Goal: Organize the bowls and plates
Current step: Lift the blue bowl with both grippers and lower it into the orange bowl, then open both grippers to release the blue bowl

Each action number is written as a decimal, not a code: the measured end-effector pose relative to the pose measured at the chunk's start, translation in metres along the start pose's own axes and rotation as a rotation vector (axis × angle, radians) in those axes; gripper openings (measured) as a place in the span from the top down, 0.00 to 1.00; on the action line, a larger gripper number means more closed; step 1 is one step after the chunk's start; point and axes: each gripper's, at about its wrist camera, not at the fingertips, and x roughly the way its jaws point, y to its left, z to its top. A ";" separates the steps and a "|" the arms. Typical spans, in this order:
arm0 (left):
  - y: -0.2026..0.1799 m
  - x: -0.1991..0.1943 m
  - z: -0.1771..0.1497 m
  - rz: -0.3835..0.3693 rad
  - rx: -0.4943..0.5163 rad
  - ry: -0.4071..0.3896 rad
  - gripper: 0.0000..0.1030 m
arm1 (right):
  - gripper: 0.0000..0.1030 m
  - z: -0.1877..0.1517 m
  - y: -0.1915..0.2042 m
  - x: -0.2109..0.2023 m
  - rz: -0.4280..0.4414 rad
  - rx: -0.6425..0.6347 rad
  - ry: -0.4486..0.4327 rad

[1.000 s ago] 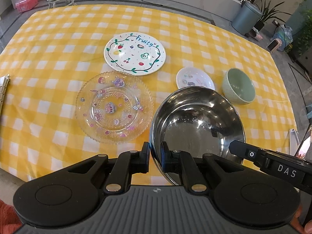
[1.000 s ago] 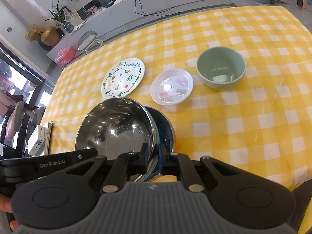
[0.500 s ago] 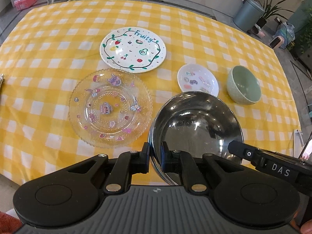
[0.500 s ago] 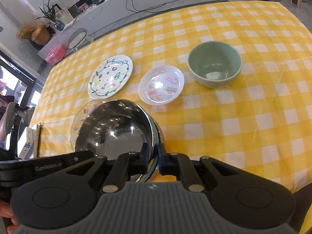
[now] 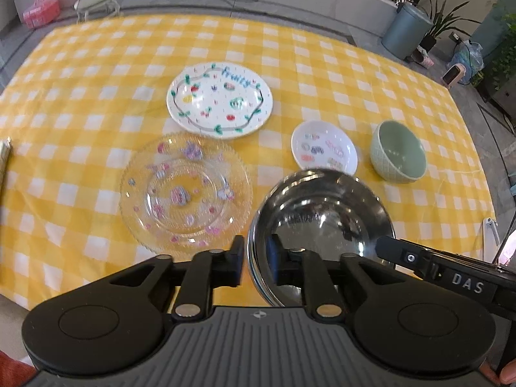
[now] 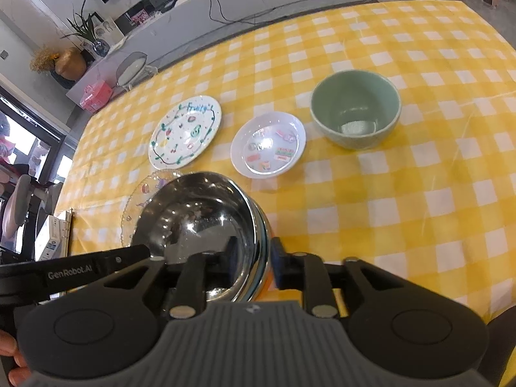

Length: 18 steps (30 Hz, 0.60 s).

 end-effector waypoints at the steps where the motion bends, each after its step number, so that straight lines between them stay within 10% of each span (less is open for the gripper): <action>1: -0.001 -0.003 0.001 0.005 0.009 -0.013 0.76 | 0.72 0.001 0.000 -0.003 -0.002 -0.005 -0.008; 18: -0.077 -0.031 0.002 -0.123 0.211 -0.220 0.53 | 0.58 0.010 -0.033 -0.046 -0.087 -0.021 -0.170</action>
